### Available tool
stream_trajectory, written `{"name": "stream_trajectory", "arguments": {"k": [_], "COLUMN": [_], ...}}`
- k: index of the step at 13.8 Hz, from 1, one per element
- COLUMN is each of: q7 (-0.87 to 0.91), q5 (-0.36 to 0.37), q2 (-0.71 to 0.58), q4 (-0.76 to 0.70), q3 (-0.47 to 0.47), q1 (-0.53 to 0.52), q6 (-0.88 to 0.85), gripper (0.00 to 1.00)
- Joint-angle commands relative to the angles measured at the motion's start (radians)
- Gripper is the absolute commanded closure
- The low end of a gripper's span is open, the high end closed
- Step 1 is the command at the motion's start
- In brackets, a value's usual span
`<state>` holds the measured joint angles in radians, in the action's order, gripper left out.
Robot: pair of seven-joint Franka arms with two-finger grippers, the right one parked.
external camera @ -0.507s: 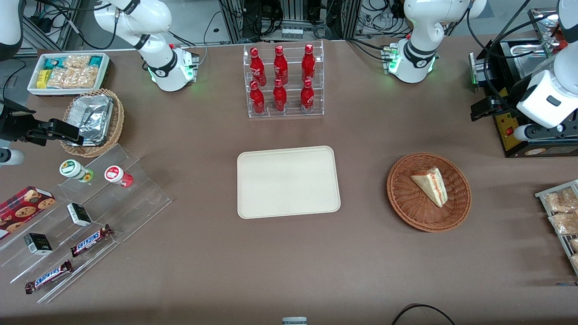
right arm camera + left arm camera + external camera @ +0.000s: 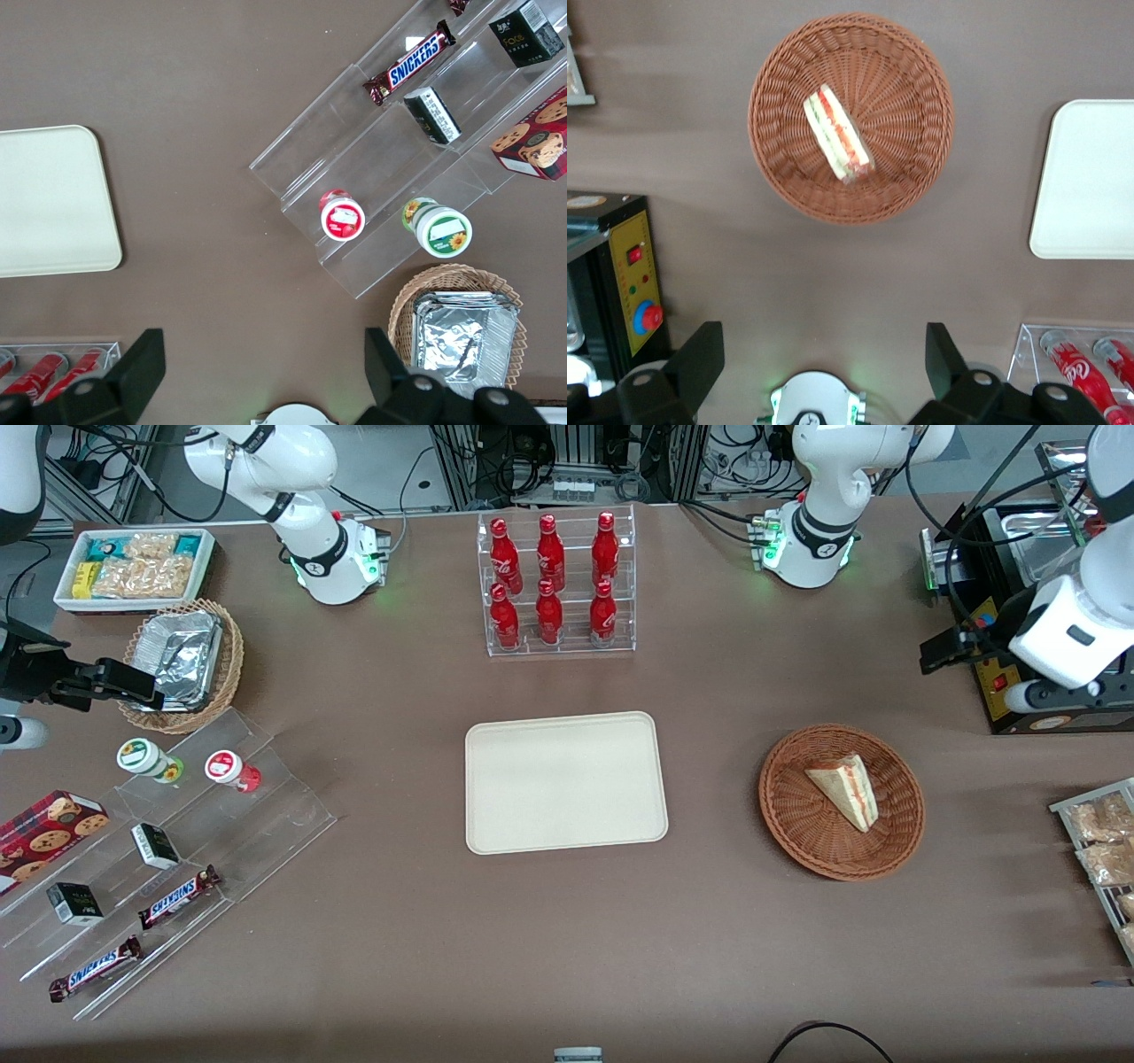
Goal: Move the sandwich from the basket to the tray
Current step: 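Move the left gripper over the sandwich in the wicker basket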
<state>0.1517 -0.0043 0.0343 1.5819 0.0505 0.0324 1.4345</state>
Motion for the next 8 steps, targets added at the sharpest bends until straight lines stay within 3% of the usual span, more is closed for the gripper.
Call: {"name": "stream_trajectory", "arguments": {"k": [1,8], "q7": [-0.011,-0.011], "q5": [-0.014,-0.014], "q2": [-0.002,0.006], "q4": [0.085,0.338], "q3": [0.002,0.000], "q1": [0.004,0.001], "q6": [0.098,0.404], "gripper": [0.00,0.00]}}
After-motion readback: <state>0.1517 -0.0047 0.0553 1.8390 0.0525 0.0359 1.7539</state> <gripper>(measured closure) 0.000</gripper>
